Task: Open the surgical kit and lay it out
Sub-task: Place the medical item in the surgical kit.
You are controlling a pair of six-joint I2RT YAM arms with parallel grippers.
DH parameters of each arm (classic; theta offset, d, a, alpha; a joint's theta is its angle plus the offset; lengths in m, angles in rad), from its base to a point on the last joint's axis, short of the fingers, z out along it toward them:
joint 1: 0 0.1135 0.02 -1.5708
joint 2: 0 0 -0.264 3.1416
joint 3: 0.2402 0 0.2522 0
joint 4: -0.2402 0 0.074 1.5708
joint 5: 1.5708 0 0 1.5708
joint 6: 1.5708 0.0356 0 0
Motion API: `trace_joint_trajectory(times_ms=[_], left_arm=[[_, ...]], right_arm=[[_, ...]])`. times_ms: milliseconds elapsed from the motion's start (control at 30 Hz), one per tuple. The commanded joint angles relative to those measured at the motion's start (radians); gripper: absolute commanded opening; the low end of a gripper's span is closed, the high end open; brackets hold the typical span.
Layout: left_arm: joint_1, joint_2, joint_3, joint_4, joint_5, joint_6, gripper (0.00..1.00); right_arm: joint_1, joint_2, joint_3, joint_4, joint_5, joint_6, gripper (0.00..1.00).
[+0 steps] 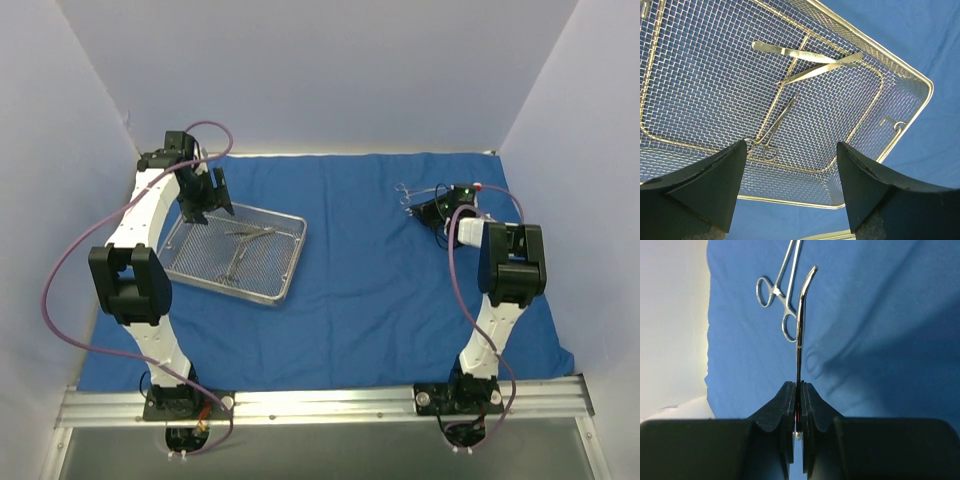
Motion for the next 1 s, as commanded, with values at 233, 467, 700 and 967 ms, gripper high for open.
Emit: trace_joint_trajectory(times_ms=[233,467,700,967], left_arm=[[0.02,-0.004,0.023,0.01,0.014,0.016,0.8],[0.02,-0.004,0.022,0.005,0.015,0.022,0.8],[0.02,-0.004,0.015,0.007,0.023,0.028,0.8],[0.021,-0.021,-0.041,0.019,0.015,0.031,0.8]], right_arm=[[0.002,0.009,-0.037,0.061,0.056,0.093,0.0],[0.005,0.009,-0.097,0.072,0.071,0.139,0.04],[0.006,0.024,-0.083,0.029,0.074,0.134,0.32],[0.025,-0.08,-0.008,-0.316,0.073,0.073,0.68]])
